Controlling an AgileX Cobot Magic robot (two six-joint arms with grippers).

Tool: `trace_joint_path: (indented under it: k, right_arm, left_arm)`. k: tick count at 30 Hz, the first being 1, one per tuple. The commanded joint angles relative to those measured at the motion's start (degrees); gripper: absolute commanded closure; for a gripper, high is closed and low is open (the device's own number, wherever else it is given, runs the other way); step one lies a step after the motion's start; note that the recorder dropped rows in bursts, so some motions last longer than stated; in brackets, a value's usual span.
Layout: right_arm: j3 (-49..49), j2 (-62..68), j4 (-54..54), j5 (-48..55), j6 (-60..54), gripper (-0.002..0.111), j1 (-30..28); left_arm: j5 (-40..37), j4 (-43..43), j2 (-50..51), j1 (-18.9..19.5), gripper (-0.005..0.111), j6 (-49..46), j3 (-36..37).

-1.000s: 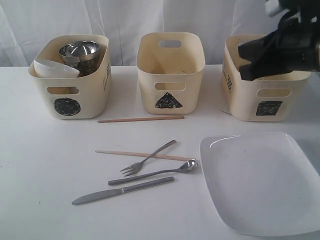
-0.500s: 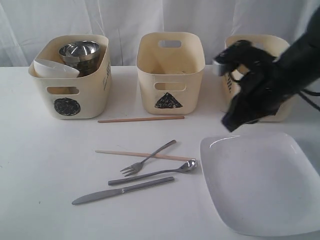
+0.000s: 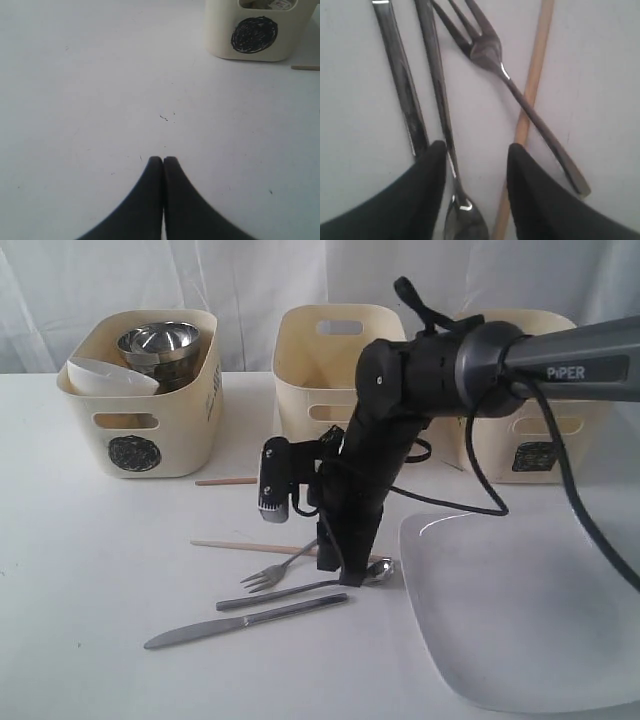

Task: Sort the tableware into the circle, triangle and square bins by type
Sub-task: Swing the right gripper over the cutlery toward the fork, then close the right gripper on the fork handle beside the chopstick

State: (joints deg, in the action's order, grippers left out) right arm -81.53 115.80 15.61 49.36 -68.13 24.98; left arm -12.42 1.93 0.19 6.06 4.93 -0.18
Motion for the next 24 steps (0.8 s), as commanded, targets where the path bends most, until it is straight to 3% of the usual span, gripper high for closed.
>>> trace_joint_path:
  k: [1, 6, 11, 14, 23, 24]
  right_arm:
    - [-0.5, 0.2, 0.3, -4.5, -0.4, 0.056, 1.3]
    - [-0.6, 0.4, 0.7, -13.7, 4.9, 0.052, 1.3]
    - [-1.5, 3.2, 0.4, -7.0, 16.2, 0.053, 1.3]
    - [-1.6, 4.4, 0.3, -4.4, 16.6, 0.053, 1.3]
    - [-2.0, 6.7, -1.0, -10.6, 15.4, 0.053, 1.3]
    - [-2.0, 7.0, -0.9, -10.1, 15.5, 0.059, 1.3]
  left_arm:
    - [0.0, 0.5, -0.2, -0.1, 0.107, -0.2, 0.2]
    - [0.0, 0.5, -0.2, -0.1, 0.107, -0.2, 0.2]
    - [0.0, 0.5, -0.2, -0.1, 0.107, -0.2, 0.2]
    - [0.0, 0.5, -0.2, -0.1, 0.107, -0.2, 0.2]
    - [0.0, 0.6, -0.2, -0.1, 0.107, -0.2, 0.2]
    - [0.0, 0.6, -0.2, -0.1, 0.107, -0.2, 0.2]
